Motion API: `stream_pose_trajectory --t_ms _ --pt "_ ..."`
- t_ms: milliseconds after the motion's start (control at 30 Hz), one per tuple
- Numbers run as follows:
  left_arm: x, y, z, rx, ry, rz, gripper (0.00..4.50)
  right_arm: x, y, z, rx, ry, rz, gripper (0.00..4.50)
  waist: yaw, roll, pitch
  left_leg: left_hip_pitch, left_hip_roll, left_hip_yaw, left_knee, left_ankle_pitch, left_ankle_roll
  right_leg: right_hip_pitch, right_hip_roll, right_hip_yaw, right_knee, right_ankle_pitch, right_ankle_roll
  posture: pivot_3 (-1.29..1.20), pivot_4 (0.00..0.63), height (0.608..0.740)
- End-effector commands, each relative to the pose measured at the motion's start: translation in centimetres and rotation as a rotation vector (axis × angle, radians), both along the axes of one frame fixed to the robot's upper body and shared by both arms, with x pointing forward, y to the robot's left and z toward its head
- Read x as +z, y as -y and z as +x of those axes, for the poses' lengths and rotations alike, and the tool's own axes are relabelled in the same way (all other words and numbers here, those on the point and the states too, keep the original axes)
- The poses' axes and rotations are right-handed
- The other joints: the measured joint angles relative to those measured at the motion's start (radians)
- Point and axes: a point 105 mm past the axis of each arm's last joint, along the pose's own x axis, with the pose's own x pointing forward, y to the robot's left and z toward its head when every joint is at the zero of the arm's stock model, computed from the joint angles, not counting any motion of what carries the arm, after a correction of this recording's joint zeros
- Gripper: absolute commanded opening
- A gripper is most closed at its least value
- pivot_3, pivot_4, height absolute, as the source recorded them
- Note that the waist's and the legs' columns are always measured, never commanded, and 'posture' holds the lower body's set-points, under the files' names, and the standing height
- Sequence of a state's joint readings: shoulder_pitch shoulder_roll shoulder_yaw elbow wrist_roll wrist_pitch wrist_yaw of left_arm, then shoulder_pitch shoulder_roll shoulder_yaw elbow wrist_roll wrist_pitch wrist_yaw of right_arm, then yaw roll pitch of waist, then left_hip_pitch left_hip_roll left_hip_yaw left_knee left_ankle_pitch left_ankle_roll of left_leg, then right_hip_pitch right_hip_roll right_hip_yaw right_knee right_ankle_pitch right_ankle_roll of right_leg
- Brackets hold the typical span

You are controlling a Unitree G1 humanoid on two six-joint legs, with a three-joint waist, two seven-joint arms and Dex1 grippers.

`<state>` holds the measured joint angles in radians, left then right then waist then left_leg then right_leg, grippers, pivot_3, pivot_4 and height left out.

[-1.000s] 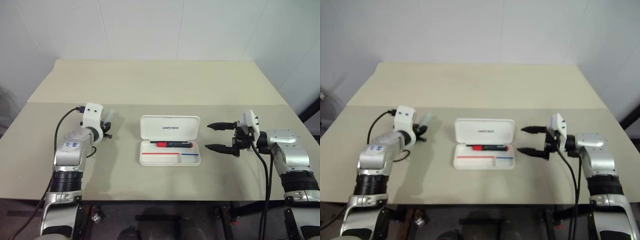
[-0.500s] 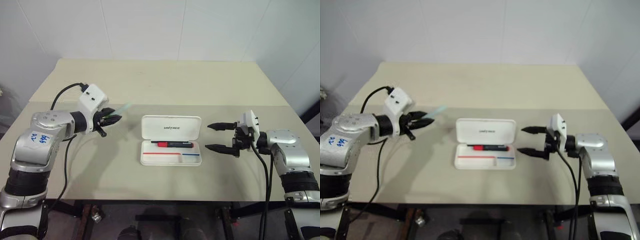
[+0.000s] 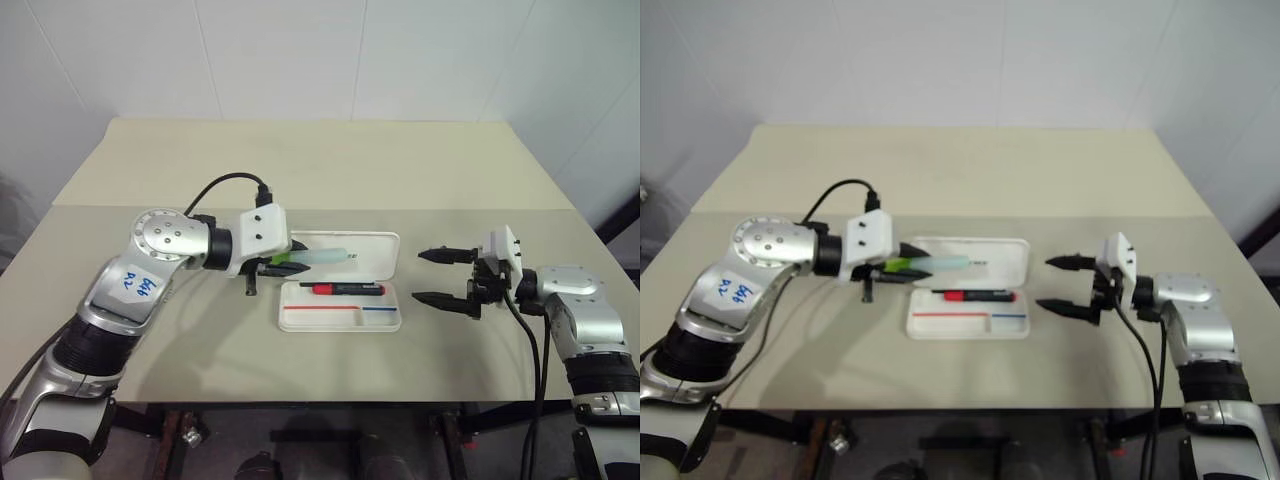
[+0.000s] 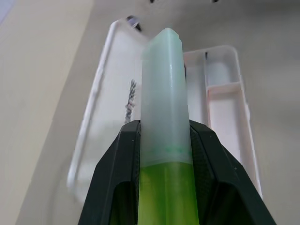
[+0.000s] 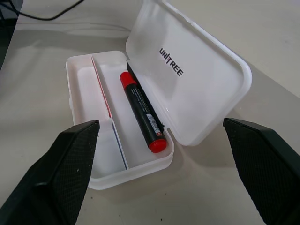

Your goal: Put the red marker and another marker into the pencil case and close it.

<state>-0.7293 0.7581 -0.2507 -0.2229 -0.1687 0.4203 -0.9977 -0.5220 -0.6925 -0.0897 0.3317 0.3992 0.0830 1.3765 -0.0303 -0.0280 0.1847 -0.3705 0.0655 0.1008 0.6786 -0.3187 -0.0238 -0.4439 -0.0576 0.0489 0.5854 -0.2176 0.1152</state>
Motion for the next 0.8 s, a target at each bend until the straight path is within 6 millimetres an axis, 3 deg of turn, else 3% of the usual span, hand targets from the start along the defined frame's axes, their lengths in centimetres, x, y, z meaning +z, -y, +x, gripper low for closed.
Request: stream_pose_trajectory --t_ms 33,200,367,800 --pt "-1.2 0.6 -0.6 -0.045 0.041 0.038 1.01 1.5 0.6 -0.3 -0.020 0.056 0.010 4.50 0.000 0.000 0.000 0.000 0.000 0.000 0.000 0.000 0.000 0.000 0.000 0.000 0.000 0.000 0.000 0.00 0.150 0.740" --pt "-4.5 0.8 -0.3 -0.022 0.081 0.130 1.01 1.5 0.6 -0.4 -0.029 0.055 0.012 4.50 0.001 0.000 0.000 0.000 0.000 0.001 0.002 0.000 0.000 0.000 0.000 0.001 0.000 0.000 0.000 0.00 0.150 0.740" --pt "-6.2 1.5 -0.4 0.007 0.091 0.119 1.01 1.4 0.5 -0.5 -0.032 0.051 0.014 4.50 0.002 0.000 0.000 0.000 0.000 0.001 0.002 0.000 0.001 0.000 0.000 0.002 0.000 0.000 0.000 0.00 0.150 0.740" --pt "-7.0 2.4 -1.1 0.035 0.086 0.094 1.01 1.3 0.2 -0.4 -0.034 0.050 0.021 4.50 0.002 0.000 0.000 0.001 0.000 0.001 0.002 0.000 0.001 0.000 0.000 0.002 0.000 0.000 0.000 0.00 0.150 0.740"
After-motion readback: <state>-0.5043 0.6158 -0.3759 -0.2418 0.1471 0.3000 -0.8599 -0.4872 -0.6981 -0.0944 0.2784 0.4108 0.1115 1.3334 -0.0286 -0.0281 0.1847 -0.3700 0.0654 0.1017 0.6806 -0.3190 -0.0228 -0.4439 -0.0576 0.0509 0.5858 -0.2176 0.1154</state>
